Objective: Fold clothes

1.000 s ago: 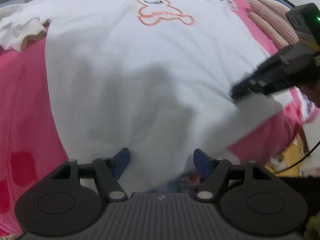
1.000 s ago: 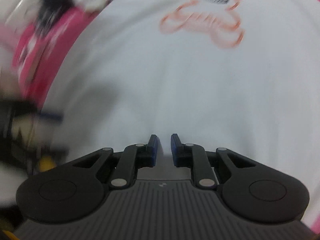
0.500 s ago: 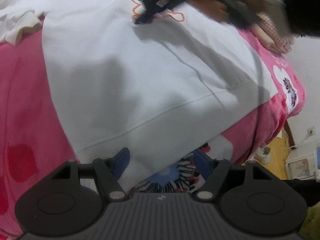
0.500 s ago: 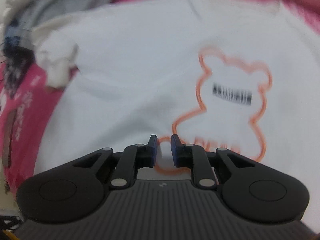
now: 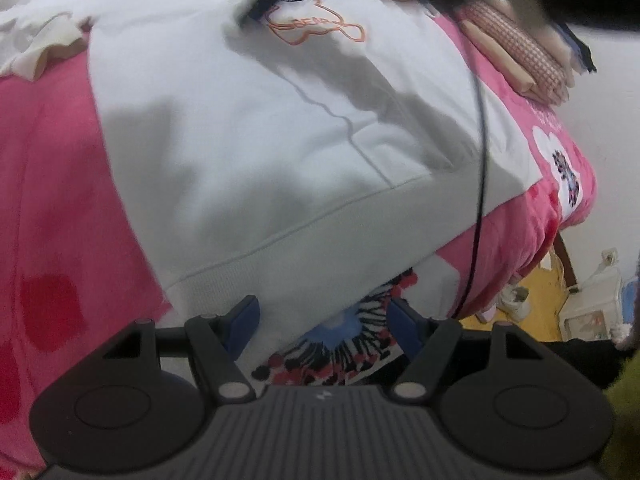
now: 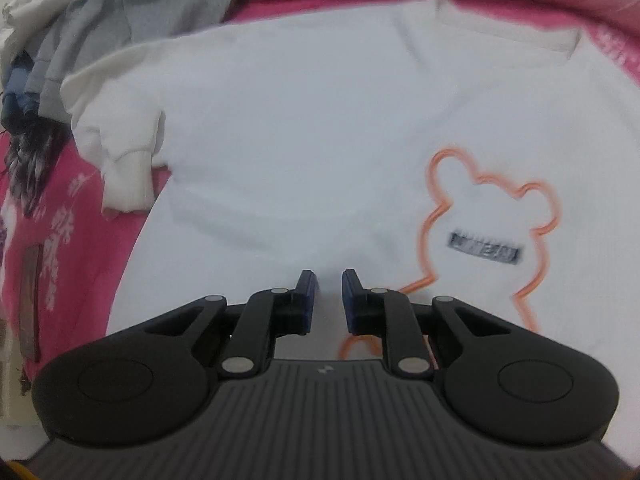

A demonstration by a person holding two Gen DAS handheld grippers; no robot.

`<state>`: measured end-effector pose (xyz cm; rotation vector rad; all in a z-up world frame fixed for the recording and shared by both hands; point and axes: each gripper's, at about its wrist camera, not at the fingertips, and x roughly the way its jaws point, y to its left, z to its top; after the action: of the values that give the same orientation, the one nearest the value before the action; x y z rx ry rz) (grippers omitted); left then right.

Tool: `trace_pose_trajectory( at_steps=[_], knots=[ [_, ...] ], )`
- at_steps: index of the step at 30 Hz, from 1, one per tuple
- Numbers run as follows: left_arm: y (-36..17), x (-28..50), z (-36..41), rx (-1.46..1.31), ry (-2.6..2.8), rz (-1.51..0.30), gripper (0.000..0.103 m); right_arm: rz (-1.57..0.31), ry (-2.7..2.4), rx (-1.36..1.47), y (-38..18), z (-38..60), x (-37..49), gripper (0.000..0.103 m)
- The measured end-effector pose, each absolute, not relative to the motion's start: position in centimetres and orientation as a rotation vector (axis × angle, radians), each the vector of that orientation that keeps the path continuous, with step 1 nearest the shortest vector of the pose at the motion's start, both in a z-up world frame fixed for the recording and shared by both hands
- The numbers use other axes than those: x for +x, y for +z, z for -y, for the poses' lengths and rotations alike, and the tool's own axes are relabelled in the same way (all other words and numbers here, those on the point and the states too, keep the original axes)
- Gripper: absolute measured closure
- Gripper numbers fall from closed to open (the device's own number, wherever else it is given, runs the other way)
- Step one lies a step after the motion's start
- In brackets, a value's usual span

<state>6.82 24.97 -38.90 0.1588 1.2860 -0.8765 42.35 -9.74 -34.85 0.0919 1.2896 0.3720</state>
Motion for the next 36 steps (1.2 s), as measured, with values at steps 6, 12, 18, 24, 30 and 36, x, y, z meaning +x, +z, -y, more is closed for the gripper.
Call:
trace_pose_trajectory(
  at_steps=[6, 12, 18, 24, 30, 36],
  knots=[
    [-38.5, 6.7, -26.5, 0.127, -0.872, -1.312, 0.031, -1.524, 0.577, -0.017, -35.4, 8.2, 28.8, 0.088],
    [-38.6, 6.5, -27.6, 0.138, -0.859, -1.332, 0.031, -1.216, 0.555, -0.170, -32.7, 5.0, 37.6, 0.088],
    [-38.8, 6.2, -29.1, 0.132, -0.819, -1.367, 0.031, -1.148, 0.643, -0.285, -35.2, -1.9, 39.3, 0.089],
    [-38.9, 6.4, -30.6, 0.105, -0.783, -1.375, 0.031, -1.150, 0.886, -0.361, -33.7, -7.3, 34.7, 0.093],
    [-38.9, 5.9, -31.1, 0.111, -0.765, -1.381, 0.031, -1.030, 0.541, -0.377, -34.1, -4.2, 42.4, 0.091],
    [-39.0, 6.2, -32.3, 0.125, -0.744, -1.394, 0.031, -1.146, 0.895, -0.367, -34.3, -8.4, 32.4, 0.091]
  ],
)
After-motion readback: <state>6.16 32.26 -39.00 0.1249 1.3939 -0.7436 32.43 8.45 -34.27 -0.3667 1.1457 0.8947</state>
